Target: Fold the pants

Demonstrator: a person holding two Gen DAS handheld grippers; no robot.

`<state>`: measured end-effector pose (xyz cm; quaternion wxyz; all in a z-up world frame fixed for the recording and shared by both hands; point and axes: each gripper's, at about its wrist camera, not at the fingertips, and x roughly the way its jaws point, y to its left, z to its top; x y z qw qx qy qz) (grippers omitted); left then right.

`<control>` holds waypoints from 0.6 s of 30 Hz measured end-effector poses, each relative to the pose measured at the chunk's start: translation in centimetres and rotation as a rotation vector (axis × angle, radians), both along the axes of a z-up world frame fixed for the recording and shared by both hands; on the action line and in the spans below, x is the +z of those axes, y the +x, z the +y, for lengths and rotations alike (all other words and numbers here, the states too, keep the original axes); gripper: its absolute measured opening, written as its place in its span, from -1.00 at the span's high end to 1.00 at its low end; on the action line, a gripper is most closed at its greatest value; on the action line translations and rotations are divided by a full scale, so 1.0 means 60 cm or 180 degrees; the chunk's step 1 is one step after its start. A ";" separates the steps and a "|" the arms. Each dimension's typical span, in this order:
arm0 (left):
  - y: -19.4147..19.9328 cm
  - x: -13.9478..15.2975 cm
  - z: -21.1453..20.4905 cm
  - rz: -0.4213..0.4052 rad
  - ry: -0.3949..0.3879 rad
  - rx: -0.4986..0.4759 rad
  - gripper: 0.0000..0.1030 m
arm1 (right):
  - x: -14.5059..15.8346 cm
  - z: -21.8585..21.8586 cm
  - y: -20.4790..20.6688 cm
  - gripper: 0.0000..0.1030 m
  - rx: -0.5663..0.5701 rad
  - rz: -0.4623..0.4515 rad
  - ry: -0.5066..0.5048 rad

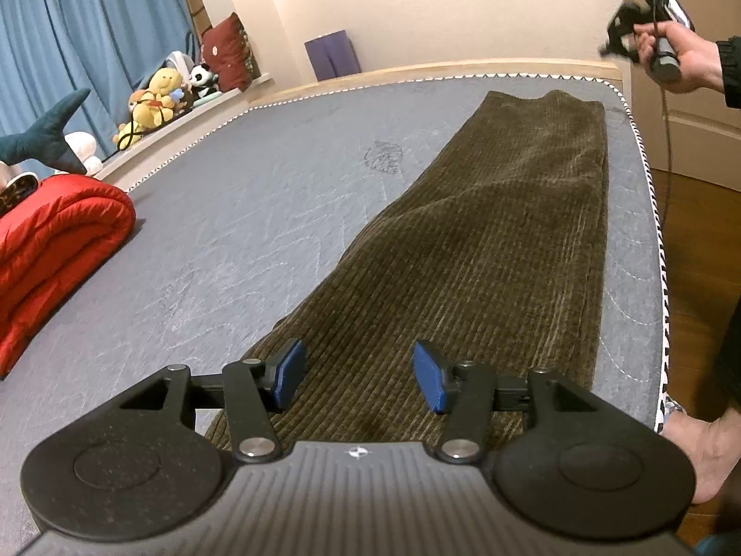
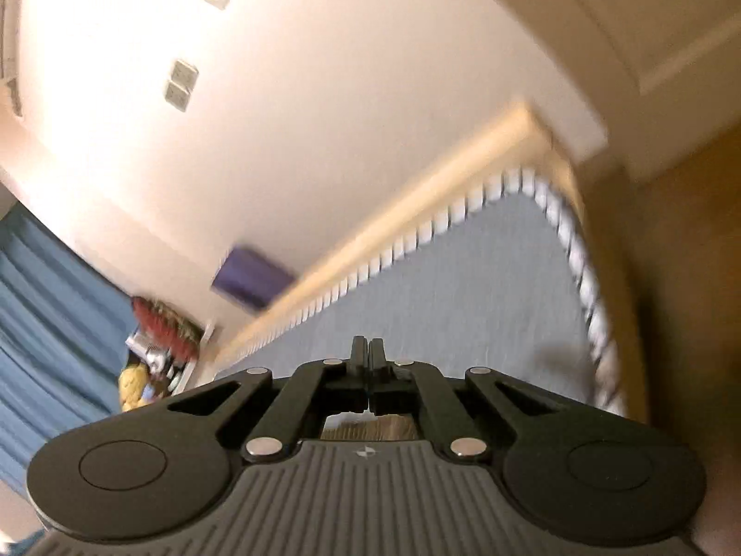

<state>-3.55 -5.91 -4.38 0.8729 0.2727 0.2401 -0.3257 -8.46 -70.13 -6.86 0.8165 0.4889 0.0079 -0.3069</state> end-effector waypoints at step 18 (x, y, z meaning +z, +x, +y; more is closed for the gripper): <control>-0.002 -0.010 -0.002 -0.0046 0.0134 -0.0048 -0.12 | -0.091 0.023 0.081 0.13 0.0805 0.0762 0.0857</control>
